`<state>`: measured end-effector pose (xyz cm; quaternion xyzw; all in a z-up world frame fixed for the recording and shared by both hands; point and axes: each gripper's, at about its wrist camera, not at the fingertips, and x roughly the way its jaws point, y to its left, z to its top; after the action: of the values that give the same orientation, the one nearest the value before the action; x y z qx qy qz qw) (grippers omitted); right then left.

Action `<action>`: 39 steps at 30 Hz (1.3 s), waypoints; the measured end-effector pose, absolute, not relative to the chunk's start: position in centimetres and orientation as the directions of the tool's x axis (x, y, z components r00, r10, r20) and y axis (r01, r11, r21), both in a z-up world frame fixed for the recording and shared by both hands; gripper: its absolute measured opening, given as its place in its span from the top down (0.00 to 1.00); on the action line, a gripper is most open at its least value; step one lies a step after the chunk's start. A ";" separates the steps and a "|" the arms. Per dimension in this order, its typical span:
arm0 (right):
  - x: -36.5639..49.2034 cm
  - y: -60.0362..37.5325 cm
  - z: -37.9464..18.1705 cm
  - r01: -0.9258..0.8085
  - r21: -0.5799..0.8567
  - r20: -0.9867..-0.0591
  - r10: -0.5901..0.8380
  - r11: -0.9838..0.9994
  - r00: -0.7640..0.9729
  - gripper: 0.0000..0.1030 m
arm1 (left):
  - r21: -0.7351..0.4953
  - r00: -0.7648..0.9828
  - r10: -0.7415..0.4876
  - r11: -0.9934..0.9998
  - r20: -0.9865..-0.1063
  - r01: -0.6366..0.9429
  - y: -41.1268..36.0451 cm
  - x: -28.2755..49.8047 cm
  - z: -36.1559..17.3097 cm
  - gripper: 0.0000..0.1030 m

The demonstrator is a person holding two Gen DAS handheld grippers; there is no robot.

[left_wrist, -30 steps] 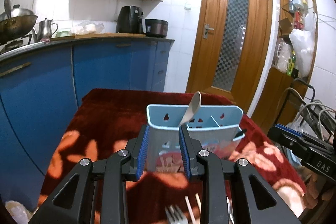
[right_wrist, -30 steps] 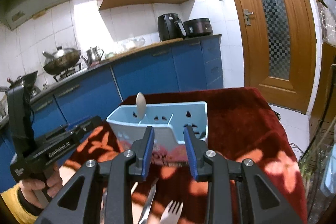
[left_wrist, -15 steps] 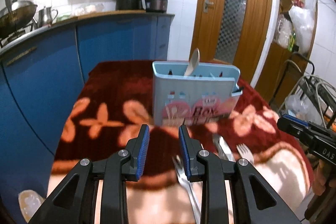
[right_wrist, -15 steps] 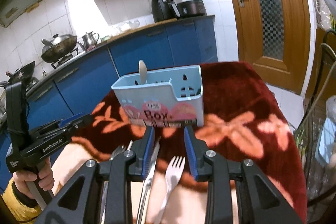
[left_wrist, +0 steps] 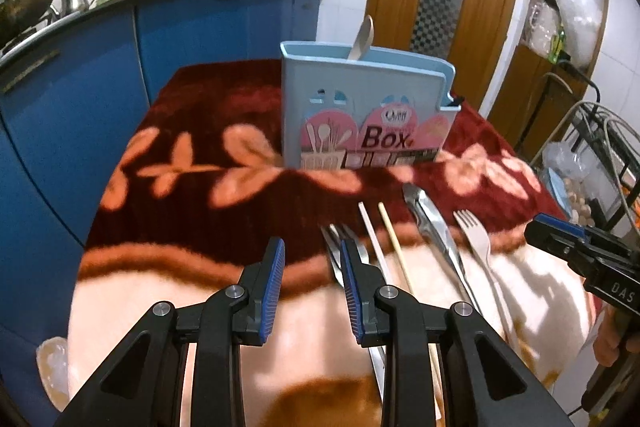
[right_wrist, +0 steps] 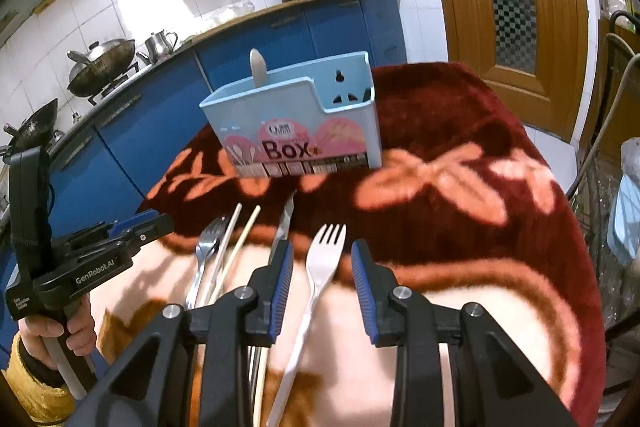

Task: Organize utensils
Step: 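Grasp a metal fork with the left tool while the right tool grasps a metal fork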

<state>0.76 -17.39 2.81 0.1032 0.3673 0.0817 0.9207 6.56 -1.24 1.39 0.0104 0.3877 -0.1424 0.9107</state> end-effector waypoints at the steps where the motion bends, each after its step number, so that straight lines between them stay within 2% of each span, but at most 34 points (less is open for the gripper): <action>1: 0.8 -17.3 2.7 -0.074 0.250 -0.663 0.226 0.965 0.714 0.68 | -0.090 0.654 -0.251 0.959 -0.714 0.269 -1.3 6.6 1.2 0.72; 14: 1.0 -17.5 1.1 -0.064 0.258 -0.701 0.232 0.964 0.675 0.66 | -0.139 0.564 -0.286 0.947 -0.774 0.289 -2.0 7.2 -1.3 0.72; 25: 1.4 -17.3 0.5 -0.065 0.255 -0.716 0.234 0.965 0.657 0.66 | -0.161 0.558 -0.317 0.937 -0.767 0.310 -2.4 7.6 -1.4 0.72; 30: 1.4 -17.2 0.5 -0.068 0.252 -0.718 0.234 0.965 0.655 0.66 | -0.222 0.521 -0.364 0.923 -0.772 0.315 -2.5 8.1 -2.1 0.71; 33: 1.3 -17.2 0.6 -0.069 0.248 -0.719 0.232 0.966 0.656 0.66 | -0.203 0.530 -0.358 0.923 -0.769 0.328 -2.8 8.1 -2.1 0.71; 36: 1.4 -17.2 0.6 -0.069 0.243 -0.722 0.227 0.968 0.654 0.66 | -0.208 0.528 -0.366 0.919 -0.767 0.335 -2.9 8.3 -2.1 0.73; 38: 1.5 -17.2 0.5 -0.068 0.241 -0.724 0.226 0.968 0.652 0.66 | -0.234 0.511 -0.394 0.907 -0.764 0.350 -2.8 8.4 -2.1 0.84; 39: 1.6 -17.2 0.5 -0.068 0.240 -0.726 0.225 0.968 0.650 0.66 | -0.244 0.506 -0.402 0.904 -0.763 0.351 -2.8 8.5 -2.1 0.84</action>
<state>1.62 -17.22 0.49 0.0959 0.4103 0.0811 0.9033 8.49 -2.81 -2.10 -0.0288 0.4469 -0.2171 0.8674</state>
